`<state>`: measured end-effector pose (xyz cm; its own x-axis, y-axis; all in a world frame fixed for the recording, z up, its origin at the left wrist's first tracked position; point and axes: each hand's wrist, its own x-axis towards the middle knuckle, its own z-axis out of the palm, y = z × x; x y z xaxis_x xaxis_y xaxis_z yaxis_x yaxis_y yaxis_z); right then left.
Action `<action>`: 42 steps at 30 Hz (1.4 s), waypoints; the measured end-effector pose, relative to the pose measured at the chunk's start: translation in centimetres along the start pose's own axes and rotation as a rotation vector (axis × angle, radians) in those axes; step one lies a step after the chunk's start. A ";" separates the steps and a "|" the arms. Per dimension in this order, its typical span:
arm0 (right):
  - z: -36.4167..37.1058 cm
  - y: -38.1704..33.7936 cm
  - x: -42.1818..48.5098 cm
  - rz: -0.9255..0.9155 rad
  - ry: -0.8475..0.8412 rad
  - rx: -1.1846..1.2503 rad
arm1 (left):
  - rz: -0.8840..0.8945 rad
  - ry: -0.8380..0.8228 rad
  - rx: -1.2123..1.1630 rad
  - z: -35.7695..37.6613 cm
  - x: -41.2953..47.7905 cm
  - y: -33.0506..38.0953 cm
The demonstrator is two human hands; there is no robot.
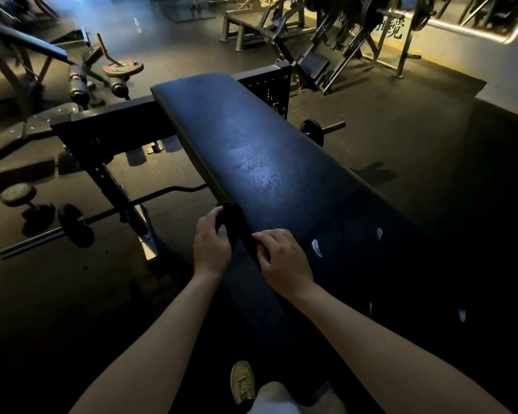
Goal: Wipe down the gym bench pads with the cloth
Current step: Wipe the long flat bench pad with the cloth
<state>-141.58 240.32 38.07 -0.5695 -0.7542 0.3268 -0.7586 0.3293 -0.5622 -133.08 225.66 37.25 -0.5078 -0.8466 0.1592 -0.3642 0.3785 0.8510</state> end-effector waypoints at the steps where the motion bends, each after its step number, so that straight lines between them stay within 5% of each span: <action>1: 0.0 0.0 0.1 -0.015 0.013 -0.020 | -0.028 -0.054 0.002 0.7 -0.1 0.0; 9: -0.1 0.2 0.2 0.001 0.017 -0.016 | -0.304 -0.044 -0.222 3.2 0.3 1.1; 27: -1.7 0.5 -4.2 -0.020 0.029 -0.195 | 0.064 -0.048 -0.083 2.5 -7.9 1.6; 35: -2.5 0.5 -5.0 0.020 0.060 -0.149 | -0.033 -0.094 0.051 3.8 -6.2 3.3; 42: -3.2 0.7 -7.6 0.099 -0.007 -0.160 | 0.018 -0.112 -0.079 3.5 -12.4 3.0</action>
<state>-138.82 248.07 37.65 -0.6420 -0.7173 0.2708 -0.7402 0.4877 -0.4629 -130.61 238.57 36.07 -0.5993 -0.7913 0.1215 -0.2942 0.3588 0.8858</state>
